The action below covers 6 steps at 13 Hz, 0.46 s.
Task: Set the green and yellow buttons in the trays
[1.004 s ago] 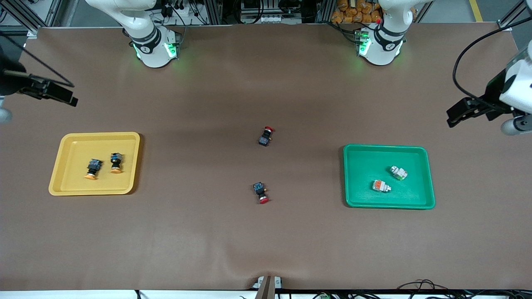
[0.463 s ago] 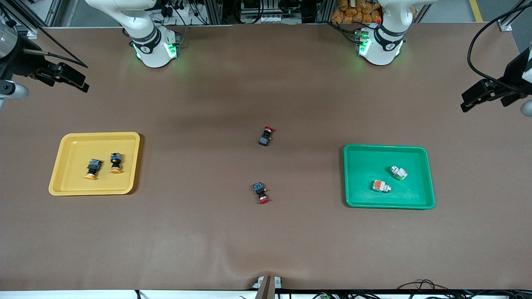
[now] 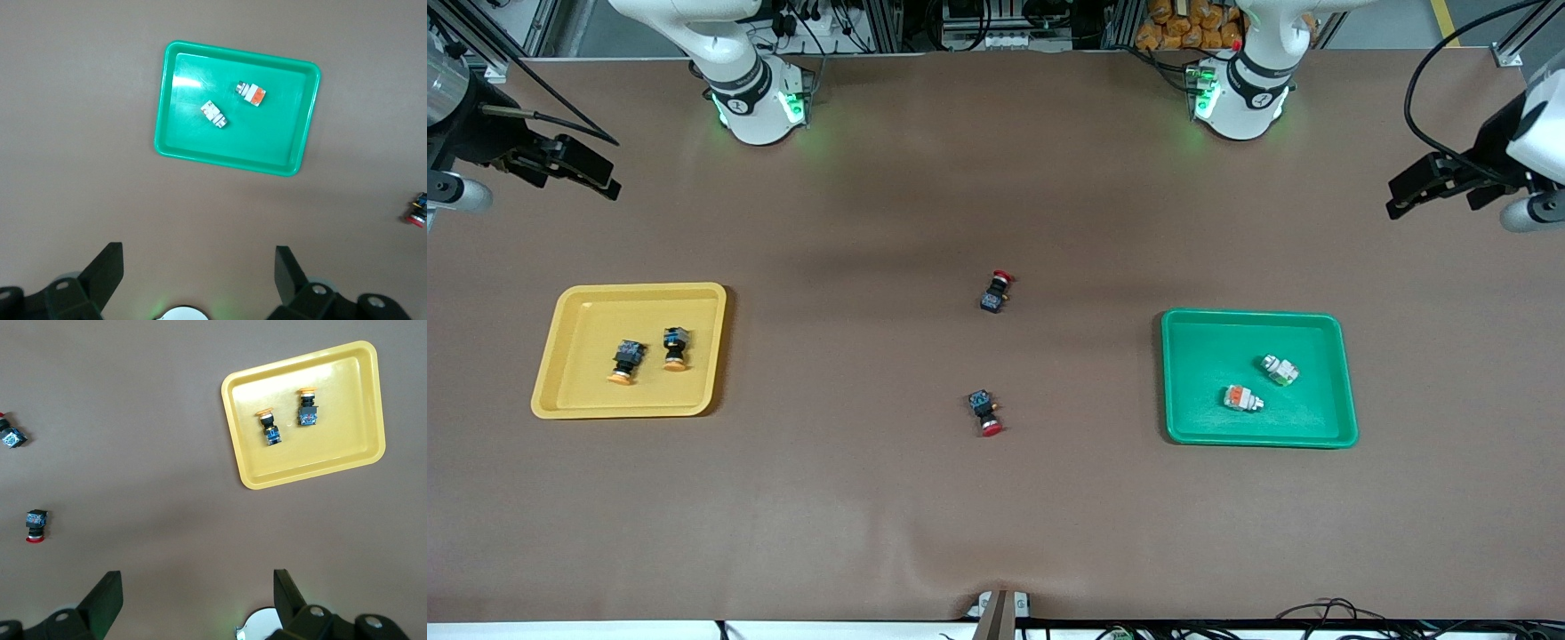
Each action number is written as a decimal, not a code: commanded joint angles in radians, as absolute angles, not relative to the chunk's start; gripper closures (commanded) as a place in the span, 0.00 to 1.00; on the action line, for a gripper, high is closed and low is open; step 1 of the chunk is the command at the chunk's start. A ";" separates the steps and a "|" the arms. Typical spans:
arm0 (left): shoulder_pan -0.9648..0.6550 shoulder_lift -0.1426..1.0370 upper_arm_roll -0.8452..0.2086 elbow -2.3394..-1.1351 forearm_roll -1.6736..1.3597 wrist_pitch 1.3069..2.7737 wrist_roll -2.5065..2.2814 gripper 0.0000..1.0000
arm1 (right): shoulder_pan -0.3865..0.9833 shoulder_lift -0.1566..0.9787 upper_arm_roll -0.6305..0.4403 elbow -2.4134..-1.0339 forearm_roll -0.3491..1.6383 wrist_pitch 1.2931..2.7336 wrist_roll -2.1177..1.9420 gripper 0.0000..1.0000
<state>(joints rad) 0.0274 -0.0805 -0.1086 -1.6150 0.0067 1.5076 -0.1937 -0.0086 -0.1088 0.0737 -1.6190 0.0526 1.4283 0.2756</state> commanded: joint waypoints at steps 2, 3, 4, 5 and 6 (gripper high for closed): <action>0.018 -0.130 -0.092 -1.658 -0.006 1.505 -0.179 0.00 | 0.003 -0.121 0.071 -1.611 0.064 1.450 0.285 0.00; 0.020 -0.132 -0.092 -1.658 -0.006 1.497 -0.178 0.00 | 0.000 -0.117 0.071 -1.603 0.060 1.450 0.281 0.00; 0.018 -0.132 -0.092 -1.658 -0.006 1.494 -0.178 0.00 | -0.008 -0.106 0.069 -1.588 0.060 1.447 0.278 0.00; 0.020 -0.132 -0.091 -1.657 -0.008 1.493 -0.178 0.00 | -0.009 -0.103 0.069 -1.585 0.058 1.445 0.276 0.00; 0.020 -0.130 -0.086 -1.651 -0.008 1.491 -0.176 0.00 | -0.011 -0.103 0.069 -1.585 0.058 1.445 0.276 0.00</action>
